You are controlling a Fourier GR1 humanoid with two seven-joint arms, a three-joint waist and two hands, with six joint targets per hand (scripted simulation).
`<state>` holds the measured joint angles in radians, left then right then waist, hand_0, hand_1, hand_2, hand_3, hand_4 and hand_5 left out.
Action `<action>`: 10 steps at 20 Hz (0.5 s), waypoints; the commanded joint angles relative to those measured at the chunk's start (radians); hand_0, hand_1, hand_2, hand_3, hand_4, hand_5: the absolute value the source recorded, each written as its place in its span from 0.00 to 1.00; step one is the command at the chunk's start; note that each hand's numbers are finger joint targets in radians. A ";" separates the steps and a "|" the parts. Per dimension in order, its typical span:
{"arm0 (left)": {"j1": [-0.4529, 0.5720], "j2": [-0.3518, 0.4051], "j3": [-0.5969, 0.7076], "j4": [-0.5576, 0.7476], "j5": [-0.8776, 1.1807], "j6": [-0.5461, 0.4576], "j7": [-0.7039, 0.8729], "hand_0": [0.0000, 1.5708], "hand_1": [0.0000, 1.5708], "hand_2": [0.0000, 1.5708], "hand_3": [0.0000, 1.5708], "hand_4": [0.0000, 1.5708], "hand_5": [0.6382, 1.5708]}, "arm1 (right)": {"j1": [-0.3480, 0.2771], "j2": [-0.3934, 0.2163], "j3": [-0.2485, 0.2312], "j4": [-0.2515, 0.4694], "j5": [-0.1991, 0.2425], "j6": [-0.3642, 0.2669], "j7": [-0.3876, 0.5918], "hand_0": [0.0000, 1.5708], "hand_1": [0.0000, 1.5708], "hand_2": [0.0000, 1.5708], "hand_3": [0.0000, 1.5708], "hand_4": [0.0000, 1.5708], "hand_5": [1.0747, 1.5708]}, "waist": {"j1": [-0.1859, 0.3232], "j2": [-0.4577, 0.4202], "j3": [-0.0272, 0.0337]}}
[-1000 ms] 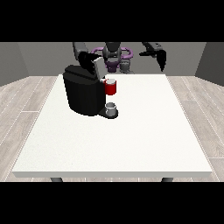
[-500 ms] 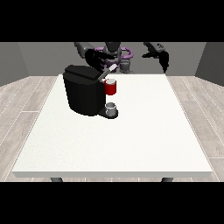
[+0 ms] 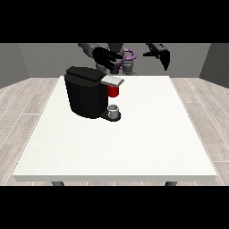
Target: Insert the coffee pod into the coffee machine and close the lid
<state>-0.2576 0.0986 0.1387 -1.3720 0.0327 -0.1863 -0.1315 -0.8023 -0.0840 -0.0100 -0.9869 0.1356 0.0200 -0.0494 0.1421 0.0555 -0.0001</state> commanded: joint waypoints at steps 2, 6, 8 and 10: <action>0.064 -0.071 -0.056 -0.038 -0.024 0.043 -0.005 0.00 0.00 0.00 0.00 0.16 1.00 | 0.059 0.016 0.019 -0.013 -0.013 0.058 -0.063 0.00 0.00 0.00 0.00 0.02 1.00 | -0.022 -0.051 0.0002; 0.007 -0.023 0.003 0.027 -0.012 0.045 -0.058 0.00 0.00 0.00 0.00 0.12 1.00 | 0.074 0.082 0.070 -0.084 -0.045 0.074 -0.079 0.00 0.00 0.00 0.00 0.16 1.00 | -0.076 -0.045 0.0000; 0.041 -0.023 -0.004 0.021 -0.012 0.045 -0.016 0.00 0.00 0.00 0.00 0.12 1.00 | 0.165 0.083 0.084 -0.110 -0.101 0.107 -0.114 0.00 0.00 0.00 0.00 0.18 1.00 | -0.098 -0.090 0.0002; 0.053 -0.021 0.017 0.073 0.000 0.039 -0.051 0.00 0.00 0.00 0.00 0.12 1.00 | 0.272 0.083 0.167 -0.168 -0.203 0.042 -0.116 0.00 0.00 0.00 0.00 0.18 1.00 | -0.117 -0.135 0.0002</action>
<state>-0.2092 0.0716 0.1316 -1.3429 0.0238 -0.1558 -0.1761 -0.6592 -0.0129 0.0772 -1.0847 0.0374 0.0799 -0.1362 0.0691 -0.0231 -0.0001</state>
